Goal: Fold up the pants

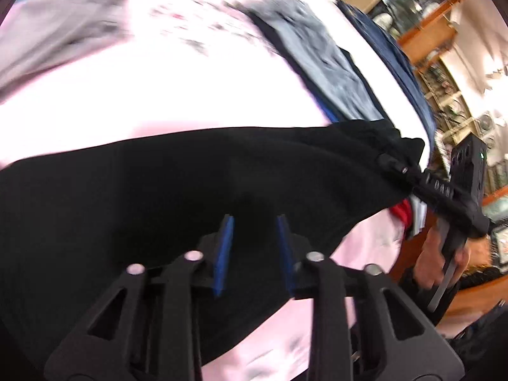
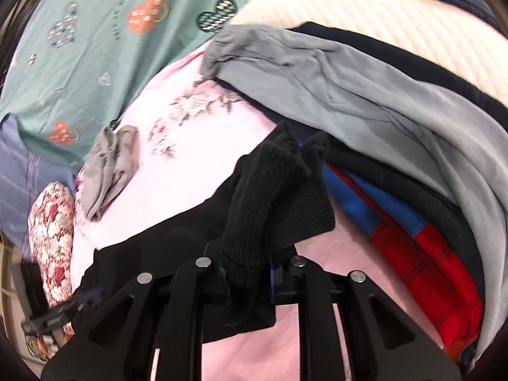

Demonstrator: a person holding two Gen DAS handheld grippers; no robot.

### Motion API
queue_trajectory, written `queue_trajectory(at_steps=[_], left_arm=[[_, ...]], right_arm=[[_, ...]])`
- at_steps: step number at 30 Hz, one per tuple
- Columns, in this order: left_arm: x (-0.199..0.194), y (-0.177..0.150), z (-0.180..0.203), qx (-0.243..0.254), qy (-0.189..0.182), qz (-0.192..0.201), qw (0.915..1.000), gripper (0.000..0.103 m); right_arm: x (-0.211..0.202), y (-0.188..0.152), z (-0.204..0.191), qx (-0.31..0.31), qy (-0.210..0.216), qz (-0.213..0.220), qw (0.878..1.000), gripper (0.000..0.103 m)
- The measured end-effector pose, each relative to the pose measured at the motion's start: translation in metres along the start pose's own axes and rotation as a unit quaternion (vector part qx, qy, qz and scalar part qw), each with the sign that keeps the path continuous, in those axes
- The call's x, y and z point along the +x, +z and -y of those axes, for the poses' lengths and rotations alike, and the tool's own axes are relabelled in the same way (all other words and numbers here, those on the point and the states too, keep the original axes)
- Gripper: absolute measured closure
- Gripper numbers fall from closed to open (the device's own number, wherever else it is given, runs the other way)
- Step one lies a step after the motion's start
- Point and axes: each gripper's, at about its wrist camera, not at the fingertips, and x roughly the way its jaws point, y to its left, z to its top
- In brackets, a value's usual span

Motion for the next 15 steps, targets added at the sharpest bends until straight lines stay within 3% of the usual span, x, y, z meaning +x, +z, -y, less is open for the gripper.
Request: queue_trajectory(at_steps=[2,4,8,10,15], left_arm=[[0.024,0.014,0.012,0.004,-0.006,-0.009,0.9999,0.081],[0.042,0.023,0.020,0.008,0.003,-0.011,0.9999,0.087],[0.072,0.033,0.018,-0.020,0.000,-0.024,0.9995,0.088],[0.086,0.029,0.017,-0.028,-0.012,-0.049,0.9984,0.088],[0.086,0.013,0.036,0.012,-0.014,-0.050,0.9986,0.088]], right_arm=[[-0.001,-0.003,-0.003,-0.003,0.004,-0.003,1.000,0.086],[-0.004,-0.005,-0.005,-0.004,0.009,-0.002,1.000,0.086],[-0.007,-0.006,-0.008,-0.007,0.013,-0.001,1.000,0.086],[-0.008,-0.005,-0.009,-0.006,0.013,0.001,1.000,0.086],[-0.002,0.006,-0.003,0.007,0.002,0.008,1.000,0.086]])
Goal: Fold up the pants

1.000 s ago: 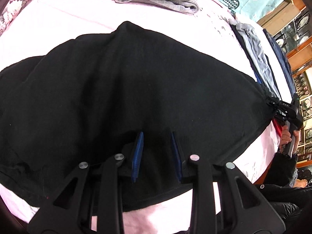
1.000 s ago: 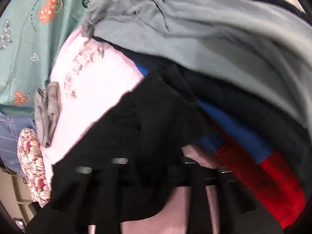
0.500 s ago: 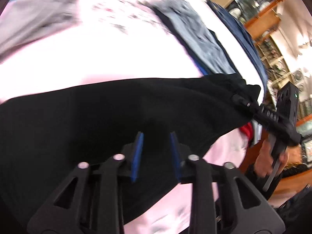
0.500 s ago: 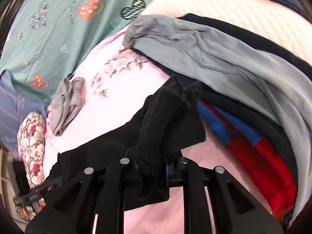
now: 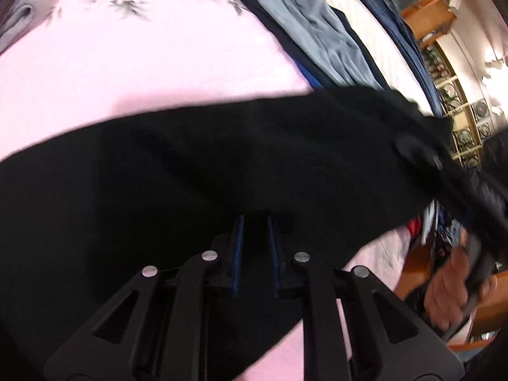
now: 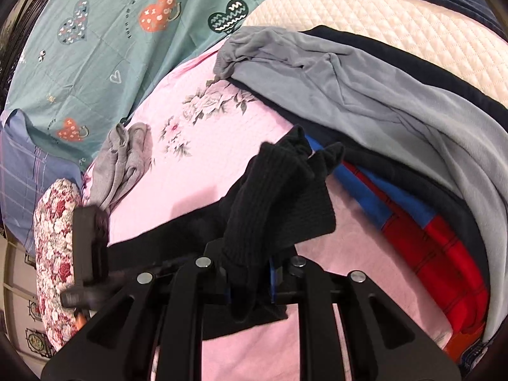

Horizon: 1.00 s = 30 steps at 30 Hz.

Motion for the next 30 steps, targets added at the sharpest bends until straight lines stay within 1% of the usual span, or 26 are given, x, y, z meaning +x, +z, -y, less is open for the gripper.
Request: queue_trajectory(at_steps=[2,3,5,6,8,9,10,11,12,13,15,17,18,19,21,23,25,26,28,30], left_arm=[[-0.003,-0.003,0.001,0.002,-0.001,-0.003,1.0000,0.088],[-0.008,-0.005,-0.002,-0.006,-0.015,-0.007,0.9998,0.088],[-0.028,-0.011,-0.009,-0.015,-0.032,0.008,0.9993,0.088],[-0.043,-0.015,-0.013,-0.016,-0.035,0.024,0.9990,0.088],[-0.081,-0.027,-0.031,-0.023,-0.024,0.068,0.9971,0.088],[-0.096,-0.033,-0.040,-0.029,-0.014,0.086,0.9958,0.087],[-0.120,-0.042,-0.057,-0.043,0.008,0.116,0.9923,0.086],[-0.144,-0.053,-0.076,-0.062,0.039,0.145,0.9867,0.086],[-0.160,-0.060,-0.088,-0.075,0.066,0.163,0.9816,0.086],[-0.182,-0.073,-0.110,-0.098,0.112,0.183,0.9719,0.085],[-0.211,-0.097,-0.147,-0.142,0.165,0.204,0.9545,0.085],[-0.233,-0.125,-0.188,-0.191,0.177,0.215,0.9414,0.085],[-0.238,-0.134,-0.200,-0.207,0.179,0.217,0.9372,0.085],[-0.242,-0.148,-0.217,-0.229,0.182,0.218,0.9311,0.085],[-0.246,-0.167,-0.242,-0.260,0.180,0.216,0.9239,0.085],[-0.246,-0.182,-0.265,-0.281,0.168,0.209,0.9216,0.085],[-0.240,-0.191,-0.279,-0.286,0.146,0.205,0.9245,0.085],[-0.240,-0.193,-0.285,-0.285,0.137,0.212,0.9249,0.085],[-0.239,-0.194,-0.286,-0.277,0.125,0.219,0.9271,0.085],[-0.235,-0.194,-0.285,-0.272,0.116,0.225,0.9282,0.085]], right_arm=[[0.005,0.007,0.005,0.011,-0.010,-0.001,1.000,0.086],[0.007,0.009,0.007,0.018,-0.007,-0.004,1.000,0.086],[0.008,0.012,0.006,0.021,-0.001,-0.007,1.000,0.086],[0.008,0.013,0.004,0.019,-0.003,-0.007,1.000,0.086],[0.006,0.015,-0.002,0.011,-0.005,-0.007,1.000,0.086],[0.006,0.015,-0.004,0.009,-0.007,-0.007,1.000,0.086],[0.006,0.015,-0.006,0.007,-0.008,-0.007,1.000,0.086],[0.006,0.016,-0.010,0.003,-0.009,-0.007,1.000,0.086],[0.006,0.015,-0.013,0.000,-0.008,-0.006,1.000,0.086],[0.006,0.015,-0.017,-0.004,-0.008,-0.005,1.000,0.086],[0.006,0.015,-0.026,-0.013,-0.012,-0.001,1.000,0.086],[0.007,0.016,-0.036,-0.021,-0.015,0.001,1.000,0.086],[0.007,0.016,-0.040,-0.024,-0.017,0.002,1.000,0.086],[0.008,0.016,-0.045,-0.030,-0.019,0.001,0.999,0.086],[0.012,0.015,-0.057,-0.043,-0.024,-0.001,0.999,0.086],[0.016,0.013,-0.069,-0.055,-0.027,-0.007,0.998,0.086],[0.022,0.007,-0.090,-0.075,-0.021,-0.019,0.997,0.086],[0.025,0.002,-0.105,-0.093,-0.016,-0.027,0.995,0.086],[0.032,-0.008,-0.132,-0.124,-0.006,-0.041,0.991,0.086],[0.047,-0.025,-0.166,-0.167,0.007,-0.066,0.984,0.086]])
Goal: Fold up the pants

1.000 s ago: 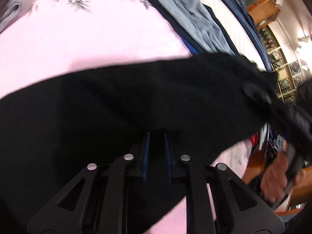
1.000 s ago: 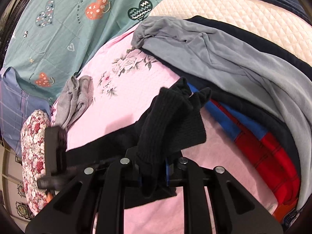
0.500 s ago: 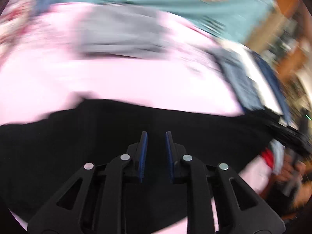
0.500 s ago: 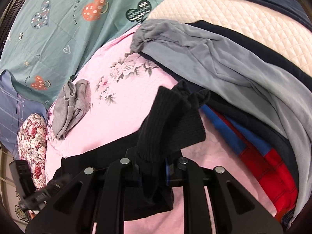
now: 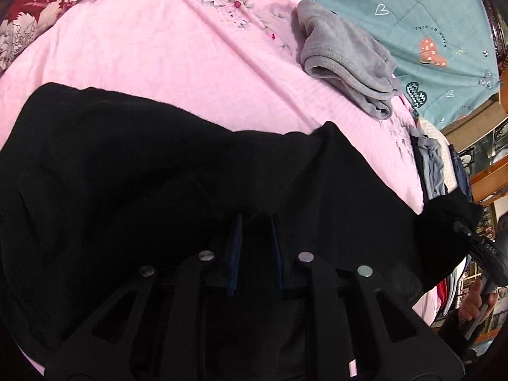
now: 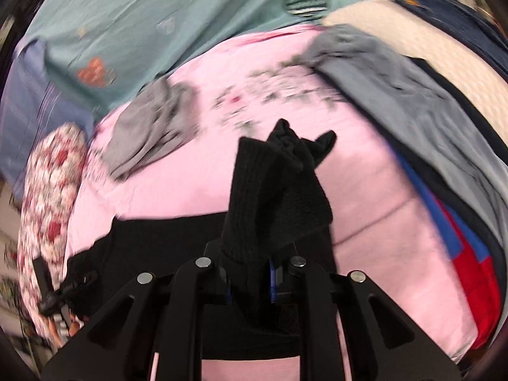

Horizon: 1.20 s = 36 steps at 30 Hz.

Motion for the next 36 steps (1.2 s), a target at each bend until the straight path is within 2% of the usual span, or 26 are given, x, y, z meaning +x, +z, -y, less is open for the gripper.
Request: queue_trajectory(at_steps=[3,6,8,11,15,17,18,22,25,27,29,30,31,35,36], left_arm=[[0.001,0.001,-0.006,0.001,-0.018,0.006,0.9998,0.084],[0.003,0.003,-0.011,-0.014,-0.036,0.007,0.9992,0.084],[0.003,0.002,-0.011,-0.015,-0.038,0.009,0.9991,0.085],[0.004,0.002,-0.007,-0.008,-0.031,0.013,0.9994,0.084],[0.003,0.001,-0.011,-0.012,-0.038,0.013,0.9991,0.084],[0.002,0.000,-0.014,-0.016,-0.043,0.012,0.9989,0.084],[0.002,0.000,-0.014,-0.017,-0.045,0.012,0.9988,0.085],[0.002,0.000,-0.014,-0.016,-0.045,0.012,0.9988,0.084],[0.002,0.000,-0.014,-0.018,-0.047,0.012,0.9987,0.084],[0.002,0.000,-0.014,-0.019,-0.048,0.012,0.9986,0.084],[0.002,0.000,-0.014,-0.018,-0.048,0.012,0.9986,0.084],[0.002,0.000,-0.014,-0.018,-0.048,0.012,0.9986,0.084],[0.002,0.000,-0.014,-0.019,-0.048,0.012,0.9986,0.084],[0.003,0.000,-0.016,-0.022,-0.053,0.010,0.9983,0.084],[0.002,0.000,-0.016,-0.022,-0.055,0.010,0.9982,0.084]], right_arm=[[0.036,-0.010,-0.052,-0.062,0.006,-0.037,0.997,0.086],[0.077,-0.030,-0.101,-0.128,-0.030,-0.061,0.989,0.087],[0.094,-0.042,-0.125,-0.158,-0.032,-0.072,0.984,0.086],[0.104,-0.053,-0.147,-0.184,-0.018,-0.084,0.979,0.086],[0.110,-0.059,-0.164,-0.209,-0.020,-0.093,0.973,0.086],[0.114,-0.062,-0.167,-0.214,-0.024,-0.101,0.971,0.083],[0.116,-0.063,-0.168,-0.216,-0.024,-0.109,0.970,0.078],[0.103,-0.066,-0.172,-0.213,0.021,-0.128,0.968,0.064],[0.078,-0.059,-0.175,-0.202,0.094,-0.116,0.968,0.052],[0.063,-0.049,-0.172,-0.190,0.084,-0.073,0.975,0.053],[0.063,-0.043,-0.167,-0.183,0.063,-0.052,0.980,0.070],[0.070,-0.040,-0.163,-0.175,0.057,-0.059,0.981,0.080],[0.079,-0.040,-0.161,-0.168,0.060,-0.072,0.981,0.083],[0.127,-0.055,-0.158,-0.170,0.045,-0.143,0.974,0.084],[0.128,-0.057,-0.157,-0.162,0.047,-0.137,0.976,0.084]])
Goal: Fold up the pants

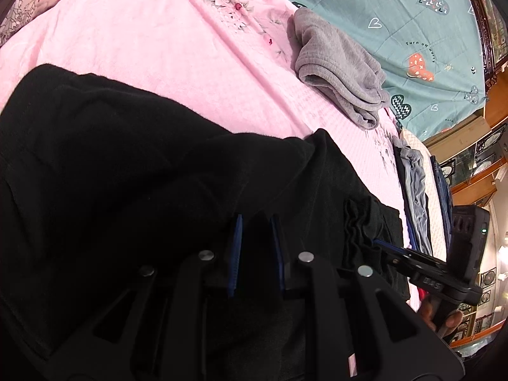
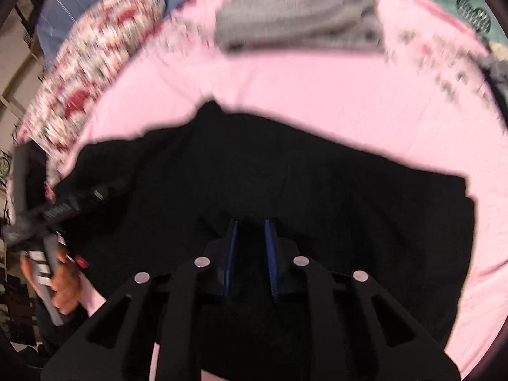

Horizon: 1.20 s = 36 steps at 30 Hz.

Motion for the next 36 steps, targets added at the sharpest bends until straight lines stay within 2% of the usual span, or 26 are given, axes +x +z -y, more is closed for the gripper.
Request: queue_trajectory(at_steps=[2,4,7,8,10,11,12,13,14,15,18,22,26,28,32,34,36], left_arm=[[0.000,0.000,-0.002,-0.006,-0.006,0.000,1.0000,0.084],[-0.003,0.000,-0.004,-0.014,-0.014,0.001,0.9998,0.084],[-0.027,-0.009,-0.002,-0.021,-0.003,0.021,0.9996,0.082],[-0.043,-0.013,0.000,-0.020,-0.013,0.031,0.9992,0.080],[-0.085,-0.019,0.003,-0.020,-0.035,0.063,0.9972,0.056],[-0.106,-0.021,0.002,-0.024,-0.025,0.084,0.9959,0.032],[-0.125,-0.021,0.000,-0.032,-0.001,0.107,0.9938,0.023],[-0.145,-0.021,-0.006,-0.050,0.040,0.123,0.9903,0.023],[-0.156,-0.020,-0.014,-0.071,0.061,0.122,0.9881,0.023],[-0.160,-0.019,-0.022,-0.088,0.067,0.116,0.9871,0.023],[-0.156,-0.022,-0.054,-0.164,0.054,0.082,0.9816,0.024],[-0.129,-0.030,-0.076,-0.228,0.029,0.039,0.9725,0.025],[-0.106,-0.032,-0.076,-0.244,0.043,0.006,0.9688,0.025],[-0.102,-0.027,-0.074,-0.241,0.051,0.008,0.9691,0.025],[-0.085,-0.007,-0.077,-0.226,0.038,0.019,0.9733,0.022],[-0.078,0.002,-0.077,-0.216,0.041,0.026,0.9751,0.028],[-0.072,0.005,-0.073,-0.194,0.081,0.028,0.9773,0.084]], right_arm=[[-0.009,0.000,-0.002,-0.004,0.010,-0.001,1.000,0.084],[-0.036,0.000,-0.001,-0.001,0.040,0.030,0.999,0.084],[-0.067,-0.008,0.006,-0.001,0.035,0.074,0.997,0.077],[-0.075,-0.013,0.010,0.001,0.035,0.082,0.996,0.077],[-0.091,-0.027,0.023,0.009,0.038,0.093,0.995,0.076],[-0.096,-0.034,0.030,0.014,0.040,0.097,0.994,0.076],[-0.101,-0.043,0.038,0.021,0.044,0.100,0.994,0.076],[-0.104,-0.051,0.046,0.030,0.049,0.101,0.993,0.076],[-0.105,-0.058,0.054,0.039,0.054,0.101,0.993,0.076],[-0.106,-0.066,0.062,0.051,0.062,0.100,0.992,0.076],[-0.104,-0.080,0.081,0.076,0.078,0.095,0.990,0.076],[-0.103,-0.089,0.094,0.089,0.087,0.093,0.988,0.076],[-0.109,-0.092,0.098,0.087,0.084,0.103,0.987,0.076],[-0.112,-0.094,0.102,0.090,0.084,0.107,0.987,0.076],[-0.112,-0.096,0.110,0.102,0.087,0.109,0.985,0.076],[-0.112,-0.096,0.110,0.104,0.087,0.107,0.985,0.076],[-0.113,-0.096,0.109,0.103,0.083,0.107,0.985,0.076]])
